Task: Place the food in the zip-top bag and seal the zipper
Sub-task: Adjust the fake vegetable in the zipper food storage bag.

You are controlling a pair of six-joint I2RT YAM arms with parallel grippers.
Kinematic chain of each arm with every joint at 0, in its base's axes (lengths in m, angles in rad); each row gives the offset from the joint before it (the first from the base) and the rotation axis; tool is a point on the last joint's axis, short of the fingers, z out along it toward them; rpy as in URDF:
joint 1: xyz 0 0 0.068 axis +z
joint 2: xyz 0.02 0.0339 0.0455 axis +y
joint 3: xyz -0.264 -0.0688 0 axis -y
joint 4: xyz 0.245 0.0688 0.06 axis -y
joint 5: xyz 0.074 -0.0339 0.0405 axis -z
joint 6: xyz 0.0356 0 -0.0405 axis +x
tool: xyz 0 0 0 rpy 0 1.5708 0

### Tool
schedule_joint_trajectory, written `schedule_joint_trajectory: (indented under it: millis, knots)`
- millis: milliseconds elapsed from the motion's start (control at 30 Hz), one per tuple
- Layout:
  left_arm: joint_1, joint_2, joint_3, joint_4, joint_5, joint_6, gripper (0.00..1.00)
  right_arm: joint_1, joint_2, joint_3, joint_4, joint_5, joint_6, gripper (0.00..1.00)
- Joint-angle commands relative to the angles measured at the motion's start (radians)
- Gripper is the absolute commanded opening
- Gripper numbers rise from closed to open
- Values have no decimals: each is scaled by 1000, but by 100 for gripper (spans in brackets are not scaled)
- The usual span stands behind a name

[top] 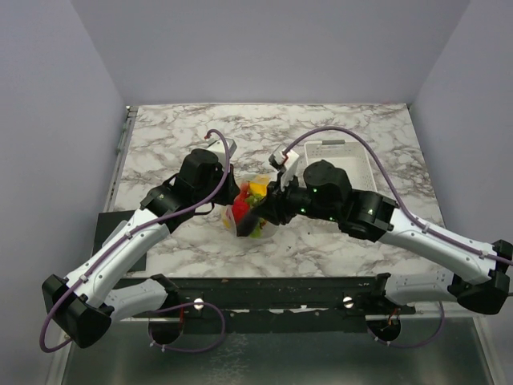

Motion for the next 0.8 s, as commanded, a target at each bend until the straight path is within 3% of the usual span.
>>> schedule_joint_trajectory:
  millis: [0, 367, 767]
  knots:
    - [1, -13, 26, 23, 34, -6, 0, 4, 48, -33, 55, 26, 89, 6]
    - [2, -11, 33, 20, 41, -12, 0, -38, 105, -94, 77, 76, 161, 10]
    - [1, -2, 38, 20, 42, -11, 0, -38, 96, -85, 40, 170, 145, 52]
